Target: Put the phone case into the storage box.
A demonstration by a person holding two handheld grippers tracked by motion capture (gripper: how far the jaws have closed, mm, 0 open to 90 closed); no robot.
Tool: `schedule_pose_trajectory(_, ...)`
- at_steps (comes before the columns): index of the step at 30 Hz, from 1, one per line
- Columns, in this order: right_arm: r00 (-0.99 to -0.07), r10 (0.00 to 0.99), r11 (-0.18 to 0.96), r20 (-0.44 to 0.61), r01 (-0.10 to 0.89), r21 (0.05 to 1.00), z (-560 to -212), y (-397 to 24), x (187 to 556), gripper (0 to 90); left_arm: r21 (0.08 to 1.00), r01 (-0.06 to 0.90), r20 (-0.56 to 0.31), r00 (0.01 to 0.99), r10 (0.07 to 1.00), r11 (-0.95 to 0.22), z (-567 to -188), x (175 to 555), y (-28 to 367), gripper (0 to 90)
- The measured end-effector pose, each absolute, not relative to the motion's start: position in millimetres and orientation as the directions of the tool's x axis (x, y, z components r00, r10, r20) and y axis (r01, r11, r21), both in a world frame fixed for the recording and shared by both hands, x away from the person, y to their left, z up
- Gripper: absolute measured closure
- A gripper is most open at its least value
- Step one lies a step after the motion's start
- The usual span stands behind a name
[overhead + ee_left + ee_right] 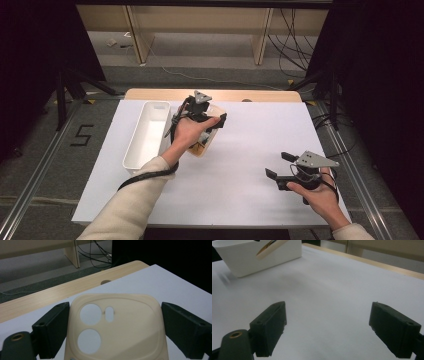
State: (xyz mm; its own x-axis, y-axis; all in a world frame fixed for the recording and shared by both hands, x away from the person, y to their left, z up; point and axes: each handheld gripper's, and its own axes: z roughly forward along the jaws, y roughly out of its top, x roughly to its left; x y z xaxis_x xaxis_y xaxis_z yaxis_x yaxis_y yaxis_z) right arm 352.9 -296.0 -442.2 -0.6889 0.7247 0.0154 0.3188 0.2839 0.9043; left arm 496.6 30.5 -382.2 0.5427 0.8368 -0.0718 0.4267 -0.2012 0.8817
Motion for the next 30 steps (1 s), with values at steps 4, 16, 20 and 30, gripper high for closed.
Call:
schedule_pose_trajectory(4,-0.688,0.725,0.283,0.016,0.319,0.904,-442.3,-296.0,353.0,15.3,0.885,0.424,-0.072,0.535,0.842,-0.194,-379.3,497.0,34.4,11.1)
schedule_pose_trajectory(16,-0.689,0.725,0.284,0.015,0.319,0.904,-442.3,-295.8,353.0,15.4,0.891,0.417,-0.070,0.513,0.856,-0.177,-371.9,497.7,47.4,11.1)
schedule_pose_trajectory(20,-0.688,0.726,0.284,0.016,0.321,0.904,-442.3,-295.6,352.9,15.4,0.891,0.416,-0.063,0.509,0.859,-0.181,-369.7,497.6,51.8,11.1)
schedule_pose_trajectory(30,-0.688,0.726,0.284,0.015,0.320,0.904,-442.3,-295.5,353.0,15.3,0.891,0.421,-0.067,0.492,0.868,-0.170,-368.4,497.8,60.2,11.1)
